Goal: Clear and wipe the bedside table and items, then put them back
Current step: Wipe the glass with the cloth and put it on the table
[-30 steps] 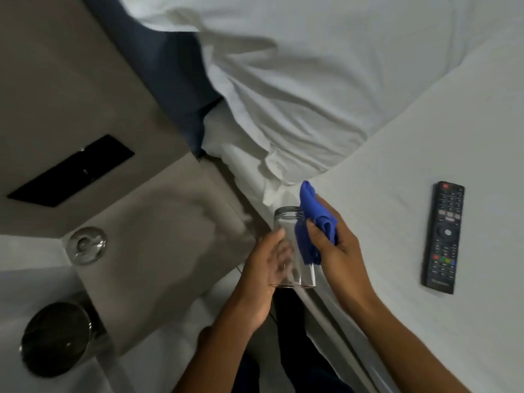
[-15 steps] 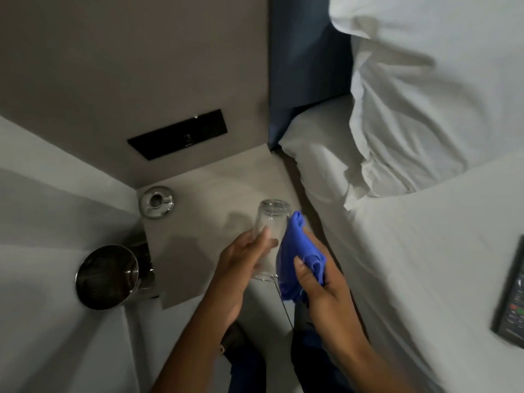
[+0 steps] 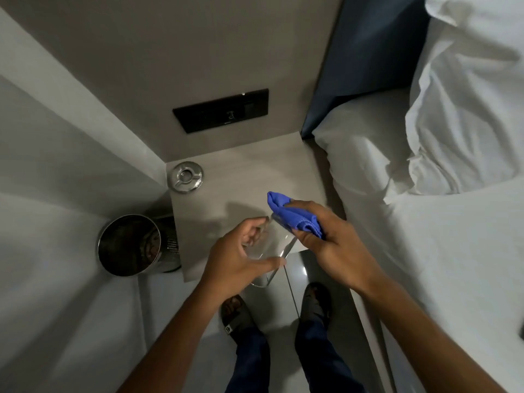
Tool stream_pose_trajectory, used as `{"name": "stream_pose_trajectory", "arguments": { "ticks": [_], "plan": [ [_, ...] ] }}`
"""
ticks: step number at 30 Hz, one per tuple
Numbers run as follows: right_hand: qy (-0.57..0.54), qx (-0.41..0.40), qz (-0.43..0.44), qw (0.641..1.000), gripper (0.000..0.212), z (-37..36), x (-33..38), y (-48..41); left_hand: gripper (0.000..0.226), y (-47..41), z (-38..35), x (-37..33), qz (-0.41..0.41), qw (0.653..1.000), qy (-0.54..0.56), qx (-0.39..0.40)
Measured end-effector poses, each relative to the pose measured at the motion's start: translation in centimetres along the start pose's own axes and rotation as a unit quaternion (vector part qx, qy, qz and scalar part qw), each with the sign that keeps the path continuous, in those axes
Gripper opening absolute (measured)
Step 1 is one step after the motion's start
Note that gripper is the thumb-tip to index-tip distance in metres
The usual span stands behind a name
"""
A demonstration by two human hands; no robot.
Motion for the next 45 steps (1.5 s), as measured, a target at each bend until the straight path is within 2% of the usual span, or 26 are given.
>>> {"name": "stream_pose_trajectory", "arguments": {
  "ticks": [3,6,9,11,15,19,24,28,31,35,40,45],
  "plan": [
    [0.008,0.015,0.026,1.000,0.043,-1.1,0.7,0.1,0.081,0.1,1.4,0.8,0.008,0.999,0.044,-0.032],
    [-0.065,0.002,0.014,0.998,0.043,-1.9,0.2,0.1,0.091,0.6,1.8,2.0,0.046,0.990,0.134,-0.027],
    [-0.172,-0.012,-0.057,0.983,0.032,-3.6,-1.8,-0.1,0.071,1.2,0.7,2.3,0.072,0.949,0.305,0.027],
    [-0.205,-0.009,-0.095,0.974,0.029,-5.0,-3.0,0.1,0.065,1.3,0.5,2.4,0.087,0.923,0.373,0.026],
    [-0.172,-0.012,-0.116,0.978,0.029,-6.4,-4.4,0.9,0.066,0.4,1.4,2.9,0.100,0.915,0.389,-0.029],
    [-0.138,-0.018,-0.097,0.986,0.036,-6.5,-4.0,1.1,0.070,-0.3,1.7,3.3,0.100,0.931,0.343,-0.073],
    [-0.178,-0.073,-0.072,0.979,0.050,-4.2,-3.4,-0.3,0.056,-1.6,-0.2,3.5,0.080,0.975,0.200,-0.051],
    [-0.156,-0.085,-0.092,0.980,0.056,-2.2,-5.5,-1.1,0.065,-5.8,-1.6,2.9,0.066,0.975,0.203,-0.056],
    [-0.155,-0.086,-0.164,0.970,0.053,-0.6,-8.8,-1.0,0.064,-10.6,-2.5,2.7,0.069,0.974,0.205,-0.069],
    [-0.225,-0.109,-0.226,0.941,0.042,2.4,-11.8,-0.7,0.057,-17.8,-2.9,2.0,0.070,0.985,0.122,-0.104],
    [-0.266,-0.109,-0.230,0.930,0.044,5.0,-13.6,-0.1,0.068,-24.6,-3.3,1.6,0.057,0.985,0.004,-0.165],
    [-0.284,-0.171,-0.250,0.910,0.040,7.8,-16.8,0.3,0.069,-29.1,-4.4,1.0,0.035,0.977,-0.036,-0.209]
  ]
}}
Point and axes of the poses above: each hand's wrist, its own y-axis away from the middle knuckle, its own z-axis out of the back of the hand, x = y × z, the point moved 9 cm from there along -y, towards the middle knuckle, and after that the axes turned 2 degrees about z, right-handed, at the moved point
